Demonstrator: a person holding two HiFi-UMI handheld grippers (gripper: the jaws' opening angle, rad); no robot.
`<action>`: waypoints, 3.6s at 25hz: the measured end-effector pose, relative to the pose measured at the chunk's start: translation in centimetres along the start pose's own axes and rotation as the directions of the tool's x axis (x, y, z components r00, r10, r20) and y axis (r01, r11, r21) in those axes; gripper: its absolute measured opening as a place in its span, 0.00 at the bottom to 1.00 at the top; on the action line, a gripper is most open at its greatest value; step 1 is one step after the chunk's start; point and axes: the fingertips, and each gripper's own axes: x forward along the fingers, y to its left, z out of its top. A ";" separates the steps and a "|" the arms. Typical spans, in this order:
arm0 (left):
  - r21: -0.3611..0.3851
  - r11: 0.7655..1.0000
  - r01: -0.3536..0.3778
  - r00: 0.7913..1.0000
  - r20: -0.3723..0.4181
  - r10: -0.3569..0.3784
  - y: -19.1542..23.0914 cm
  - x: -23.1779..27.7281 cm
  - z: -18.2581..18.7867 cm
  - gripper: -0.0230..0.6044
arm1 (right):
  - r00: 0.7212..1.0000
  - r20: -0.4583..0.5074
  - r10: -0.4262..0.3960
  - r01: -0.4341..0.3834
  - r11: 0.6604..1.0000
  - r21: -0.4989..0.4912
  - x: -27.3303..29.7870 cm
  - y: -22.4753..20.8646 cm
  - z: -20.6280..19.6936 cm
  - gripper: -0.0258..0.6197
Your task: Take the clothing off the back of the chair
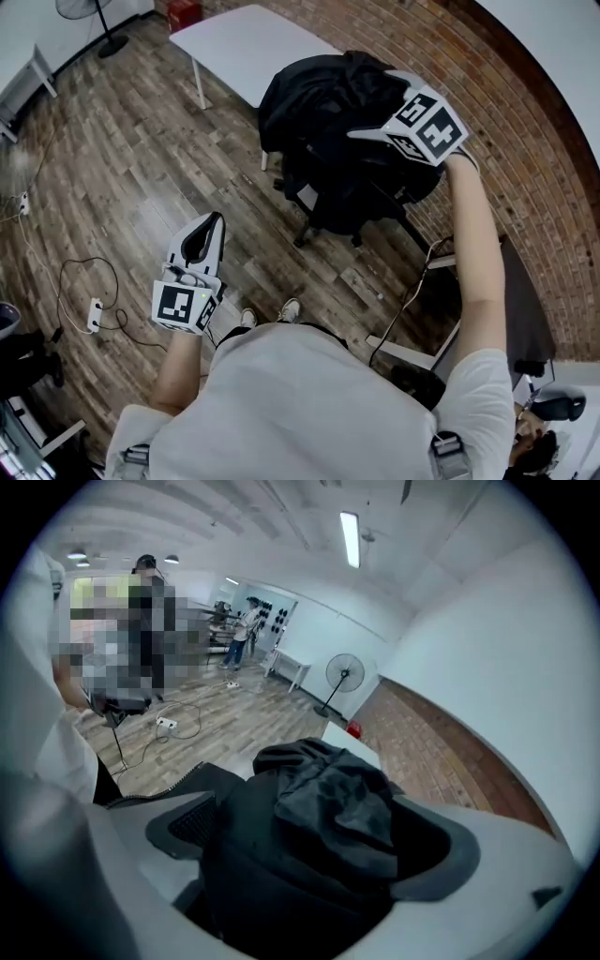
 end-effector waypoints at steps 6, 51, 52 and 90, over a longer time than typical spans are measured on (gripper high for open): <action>-0.018 1.000 -0.011 1.000 -0.018 0.011 0.4 0.1 -0.9 0.08 | 0.981 -0.194 0.014 -0.039 0.991 -0.125 4.8 1.8 -2.3 0.88; -0.031 0.999 -0.012 1.000 0.004 0.012 1.2 1.2 -0.2 0.08 | 0.998 -0.063 -0.015 0.016 1.000 0.013 7.0 -0.5 0.3 0.14; -0.030 0.999 -0.010 1.000 0.004 0.010 1.1 1.3 -0.2 0.08 | 0.999 -0.051 -0.006 0.008 0.999 0.034 6.9 -0.6 0.2 0.14; 0.004 1.000 0.018 1.000 0.020 -0.018 -0.4 -0.7 1.5 0.08 | 0.722 0.680 -0.128 -0.249 0.868 0.429 -10.8 2.9 6.4 0.13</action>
